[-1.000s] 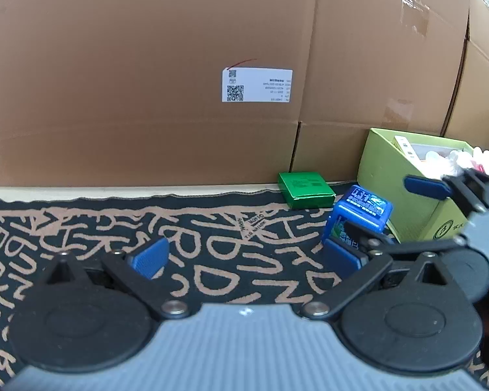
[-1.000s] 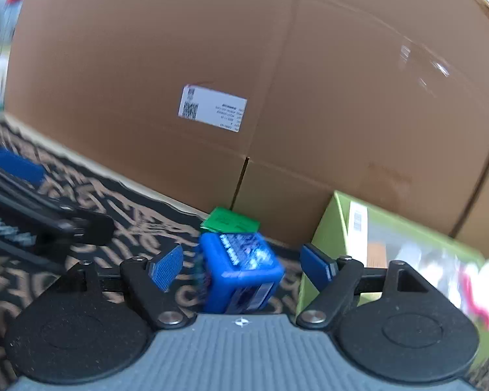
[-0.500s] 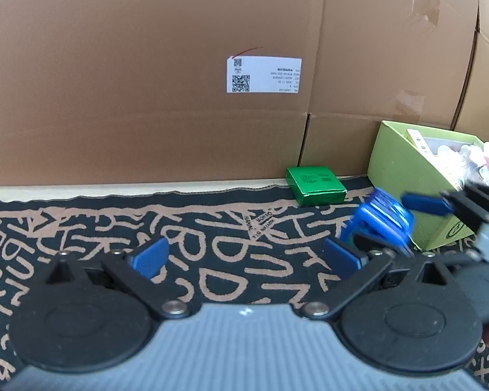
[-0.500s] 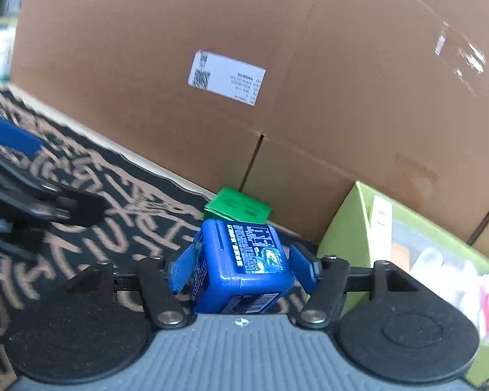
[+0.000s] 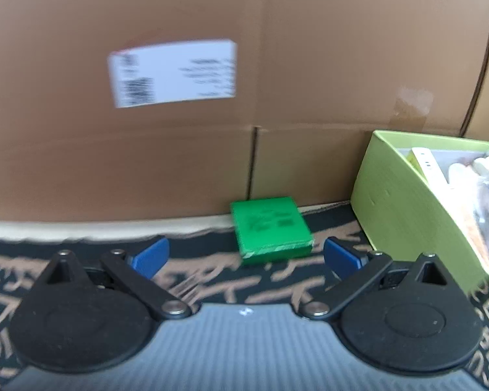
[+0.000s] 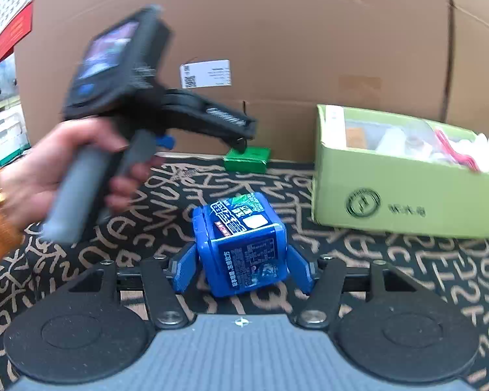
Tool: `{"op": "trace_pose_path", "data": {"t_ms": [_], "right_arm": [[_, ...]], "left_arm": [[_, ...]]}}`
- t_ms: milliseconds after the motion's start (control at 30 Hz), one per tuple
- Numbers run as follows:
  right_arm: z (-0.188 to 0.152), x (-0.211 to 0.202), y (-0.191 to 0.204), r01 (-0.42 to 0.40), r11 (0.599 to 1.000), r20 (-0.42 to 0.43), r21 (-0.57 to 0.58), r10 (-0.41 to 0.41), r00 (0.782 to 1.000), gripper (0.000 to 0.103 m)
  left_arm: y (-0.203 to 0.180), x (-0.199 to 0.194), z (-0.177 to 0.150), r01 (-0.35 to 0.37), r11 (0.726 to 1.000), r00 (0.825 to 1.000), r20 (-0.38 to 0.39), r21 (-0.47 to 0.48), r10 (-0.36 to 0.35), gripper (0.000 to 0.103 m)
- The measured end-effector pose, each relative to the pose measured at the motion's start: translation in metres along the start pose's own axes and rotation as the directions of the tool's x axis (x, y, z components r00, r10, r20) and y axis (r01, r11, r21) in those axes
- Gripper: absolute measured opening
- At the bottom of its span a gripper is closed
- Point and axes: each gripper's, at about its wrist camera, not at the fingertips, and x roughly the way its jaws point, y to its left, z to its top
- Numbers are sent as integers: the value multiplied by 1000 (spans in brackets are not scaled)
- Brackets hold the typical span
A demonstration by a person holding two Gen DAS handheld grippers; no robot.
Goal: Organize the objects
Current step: 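Grasp the green box with the left tool while the right tool holds the blue bottle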
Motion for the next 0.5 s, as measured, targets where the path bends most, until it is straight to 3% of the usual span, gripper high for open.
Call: {"op": "trace_pose_path", "data": {"t_ms": [100, 200, 233, 267, 300, 500], "right_arm": [[-5, -4, -5, 3, 999, 6, 37, -3, 1000, 64], [-10, -9, -7, 8, 998, 13, 57, -8, 1000, 64], [-10, -11, -7, 8, 998, 14, 62, -9, 1000, 64], [-12, -13, -8, 7, 998, 13, 63, -8, 1000, 63], [-13, -14, -9, 8, 998, 13, 61, -9, 1000, 63], [-17, -16, -16, 13, 997, -23, 70, -12, 1000, 62]], "left_arm": [[-9, 29, 9, -49, 999, 998, -40, -11, 49, 103], [-10, 45, 12, -48, 998, 997, -69, -34, 45, 99], [-10, 48, 11, -36, 999, 997, -73, -27, 34, 83], [-10, 50, 9, -16, 1000, 997, -82, -10, 15, 77], [-12, 48, 7, -22, 999, 997, -67, 24, 24, 63], [-2, 5, -23, 51, 994, 996, -72, 93, -44, 62]]}}
